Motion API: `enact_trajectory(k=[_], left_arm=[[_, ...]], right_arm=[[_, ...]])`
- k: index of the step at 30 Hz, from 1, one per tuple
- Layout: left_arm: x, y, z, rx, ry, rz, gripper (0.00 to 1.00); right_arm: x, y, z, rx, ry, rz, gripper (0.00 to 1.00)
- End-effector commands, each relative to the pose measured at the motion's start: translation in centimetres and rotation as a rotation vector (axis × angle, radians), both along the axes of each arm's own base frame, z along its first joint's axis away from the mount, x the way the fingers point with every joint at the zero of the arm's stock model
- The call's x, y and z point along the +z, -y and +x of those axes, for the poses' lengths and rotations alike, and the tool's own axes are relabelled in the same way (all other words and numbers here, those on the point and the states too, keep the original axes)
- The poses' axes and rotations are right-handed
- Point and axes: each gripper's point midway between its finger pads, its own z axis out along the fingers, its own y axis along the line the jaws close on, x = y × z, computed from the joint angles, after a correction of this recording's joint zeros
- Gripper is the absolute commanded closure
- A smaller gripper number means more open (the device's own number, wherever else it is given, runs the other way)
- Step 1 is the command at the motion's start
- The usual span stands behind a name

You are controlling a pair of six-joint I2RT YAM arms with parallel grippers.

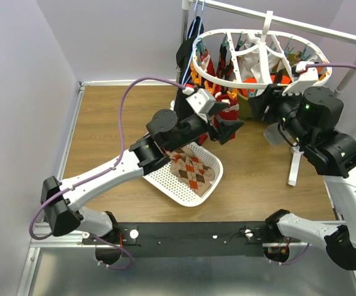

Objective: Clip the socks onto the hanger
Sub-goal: Open the clamp at the hanger.

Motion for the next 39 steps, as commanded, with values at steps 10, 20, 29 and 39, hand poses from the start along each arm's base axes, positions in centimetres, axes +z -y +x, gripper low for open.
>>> enact_trajectory(k=[10, 20, 29, 39], left_arm=[[1.1, 4.3, 0.5, -0.038, 0.113, -0.018, 0.19], [-0.2, 5.2, 2.1, 0.014, 0.112, 0.005, 0.19], [-0.9, 5.7, 3.1, 0.046, 0.112, 0.025, 0.19], [-1.0, 5.7, 4.1, 0.08, 0.15, 0.028, 0.19]], right_arm=[[2.4, 1.3, 1.2, -0.086, 0.129, 0.008, 0.47], [2.2, 0.5, 2.7, -0.083, 0.15, -0.006, 0.5], [1.9, 1.0, 3.3, -0.125, 0.173, -0.009, 0.56], [1.6, 1.3, 2.9, -0.128, 0.178, -0.001, 0.78]])
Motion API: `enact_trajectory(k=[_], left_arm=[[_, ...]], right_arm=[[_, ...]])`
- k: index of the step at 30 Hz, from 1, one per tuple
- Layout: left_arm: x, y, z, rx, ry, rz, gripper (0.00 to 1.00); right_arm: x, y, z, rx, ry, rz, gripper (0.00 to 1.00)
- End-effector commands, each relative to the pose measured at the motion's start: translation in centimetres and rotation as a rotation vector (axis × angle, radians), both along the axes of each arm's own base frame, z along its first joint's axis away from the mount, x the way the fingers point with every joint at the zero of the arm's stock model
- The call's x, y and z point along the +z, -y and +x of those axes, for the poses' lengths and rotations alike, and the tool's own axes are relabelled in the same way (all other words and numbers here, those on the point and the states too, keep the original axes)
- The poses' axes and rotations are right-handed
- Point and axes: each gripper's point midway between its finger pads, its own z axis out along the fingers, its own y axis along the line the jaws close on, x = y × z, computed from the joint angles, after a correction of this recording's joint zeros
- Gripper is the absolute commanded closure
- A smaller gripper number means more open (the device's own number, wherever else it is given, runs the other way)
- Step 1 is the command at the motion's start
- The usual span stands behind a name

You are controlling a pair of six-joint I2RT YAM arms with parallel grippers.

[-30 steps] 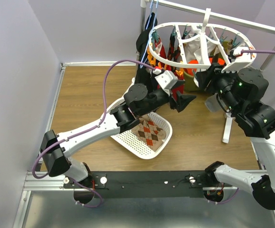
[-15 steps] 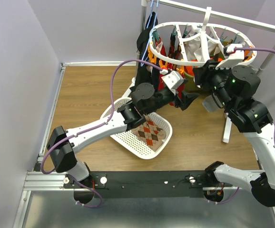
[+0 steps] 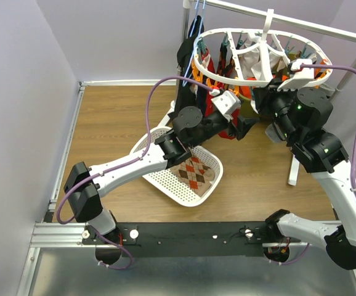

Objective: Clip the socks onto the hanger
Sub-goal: Open the clamp at the hanger.

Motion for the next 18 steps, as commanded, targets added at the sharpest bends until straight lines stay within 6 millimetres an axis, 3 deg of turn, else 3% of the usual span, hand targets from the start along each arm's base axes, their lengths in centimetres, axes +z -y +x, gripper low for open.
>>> enact_trajectory(k=[1, 8, 18], left_arm=[[1.7, -0.2, 1.1, 0.043, 0.056, -0.043, 0.19], [2.0, -0.3, 1.4, 0.009, 0.097, -0.062, 0.18], [2.6, -0.2, 2.6, -0.087, 0.095, -0.084, 0.2]], right_arm=[[1.0, 0.6, -0.4, -0.021, 0.043, 0.019, 0.79], [1.1, 0.3, -1.0, 0.009, 0.042, 0.034, 0.89], [0.6, 0.2, -1.8, 0.037, 0.039, 0.03, 0.91]])
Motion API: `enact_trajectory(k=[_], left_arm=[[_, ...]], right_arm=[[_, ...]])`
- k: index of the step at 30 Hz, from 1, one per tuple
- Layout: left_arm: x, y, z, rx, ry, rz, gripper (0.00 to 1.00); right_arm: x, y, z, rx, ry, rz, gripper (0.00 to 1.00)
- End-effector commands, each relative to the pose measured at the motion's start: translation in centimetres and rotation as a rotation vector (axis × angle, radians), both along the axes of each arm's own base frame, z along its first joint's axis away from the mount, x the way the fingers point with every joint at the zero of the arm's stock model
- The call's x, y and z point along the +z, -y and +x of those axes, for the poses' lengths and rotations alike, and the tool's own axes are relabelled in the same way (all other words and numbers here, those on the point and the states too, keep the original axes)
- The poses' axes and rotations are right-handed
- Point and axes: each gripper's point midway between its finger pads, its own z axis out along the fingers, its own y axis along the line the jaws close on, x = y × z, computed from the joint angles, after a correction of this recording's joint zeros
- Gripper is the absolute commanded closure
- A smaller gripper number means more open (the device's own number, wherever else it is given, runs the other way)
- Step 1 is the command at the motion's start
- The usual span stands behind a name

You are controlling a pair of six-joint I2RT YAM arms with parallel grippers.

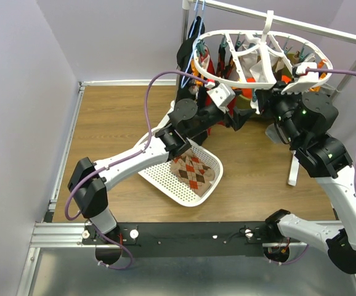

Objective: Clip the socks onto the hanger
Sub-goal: Open the clamp at the hanger.

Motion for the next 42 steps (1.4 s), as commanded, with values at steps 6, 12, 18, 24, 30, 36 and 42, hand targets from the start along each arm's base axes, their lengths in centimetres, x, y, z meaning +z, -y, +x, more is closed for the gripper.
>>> enact_trajectory(k=[6, 12, 18, 24, 30, 36, 42], left_arm=[[1.7, 1.3, -0.7, -0.175, 0.035, -0.037, 0.22], [2.0, 2.1, -0.6, -0.213, 0.016, -0.05, 0.26], [2.4, 2.3, -0.7, -0.228, 0.005, -0.062, 0.42], [2.4, 1.5, -0.5, -0.198, -0.006, -0.067, 0.74], [2.0, 1.2, -0.1, -0.166, -0.018, -0.066, 0.89], [1.9, 0.8, 0.7, -0.117, -0.027, -0.073, 0.9], [1.8, 0.7, 1.0, -0.078, -0.034, -0.078, 0.92]], right_arm=[[0.0, -0.7, -1.2, 0.068, 0.019, 0.007, 0.95], [-0.1, -1.3, -1.5, 0.11, 0.018, 0.004, 0.96], [-0.6, -1.8, -1.2, 0.127, 0.003, -0.013, 0.96], [-0.5, -1.4, -1.1, 0.103, 0.001, -0.016, 0.88], [-0.2, -1.0, -1.2, 0.081, -0.026, 0.01, 0.62], [1.2, -1.0, -2.1, 0.086, -0.05, 0.075, 0.42], [0.9, -1.1, -1.6, 0.065, -0.074, 0.091, 0.38]])
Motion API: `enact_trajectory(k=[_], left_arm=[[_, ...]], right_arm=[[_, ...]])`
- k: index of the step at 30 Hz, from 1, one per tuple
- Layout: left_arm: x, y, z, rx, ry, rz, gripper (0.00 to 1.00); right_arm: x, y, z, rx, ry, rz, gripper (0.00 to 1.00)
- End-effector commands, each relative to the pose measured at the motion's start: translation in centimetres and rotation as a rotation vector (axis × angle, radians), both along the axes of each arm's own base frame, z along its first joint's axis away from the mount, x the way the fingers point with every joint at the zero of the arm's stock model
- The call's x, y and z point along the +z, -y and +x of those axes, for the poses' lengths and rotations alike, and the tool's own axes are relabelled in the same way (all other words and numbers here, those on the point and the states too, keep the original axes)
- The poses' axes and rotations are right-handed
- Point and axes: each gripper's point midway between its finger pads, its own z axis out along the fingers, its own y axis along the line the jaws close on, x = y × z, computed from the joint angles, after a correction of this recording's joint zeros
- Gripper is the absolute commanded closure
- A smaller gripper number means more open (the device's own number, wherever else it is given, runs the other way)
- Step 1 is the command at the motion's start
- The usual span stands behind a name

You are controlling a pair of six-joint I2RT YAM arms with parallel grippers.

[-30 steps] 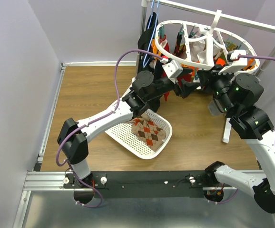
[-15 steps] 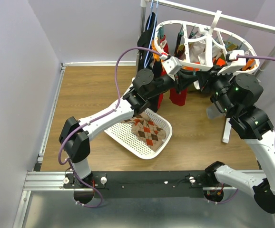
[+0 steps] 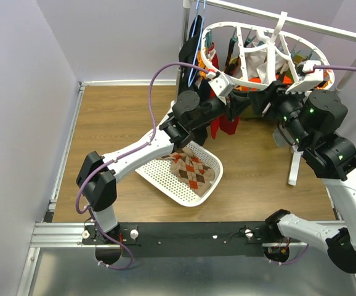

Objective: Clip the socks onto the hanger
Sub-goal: Open the clamp at the hanger.

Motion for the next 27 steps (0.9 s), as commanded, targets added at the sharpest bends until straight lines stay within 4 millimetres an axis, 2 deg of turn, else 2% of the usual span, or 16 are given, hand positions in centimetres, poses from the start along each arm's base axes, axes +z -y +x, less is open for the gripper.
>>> enact_trajectory(k=[1, 10, 20, 26, 27], left_arm=[[1.5, -0.9, -0.2, 0.063, 0.03, -0.03, 0.93], [1.3, -0.6, -0.8, 0.116, 0.028, -0.03, 0.93], [0.8, -0.5, -0.9, 0.181, 0.038, -0.009, 0.94], [0.5, -0.2, -1.2, 0.18, 0.036, -0.002, 0.94], [0.5, -0.2, -1.2, 0.179, 0.037, -0.001, 0.94]], right_arm=[[-0.1, 0.3, 0.5, -0.043, -0.035, 0.025, 0.38], [-1.0, 0.2, 1.7, -0.086, -0.061, 0.032, 0.38], [0.7, 0.6, 2.2, -0.115, 0.0, 0.06, 0.39], [1.0, 1.0, 2.2, -0.133, 0.023, 0.062, 0.5], [1.0, 1.0, 2.2, -0.133, 0.024, 0.063, 0.55]])
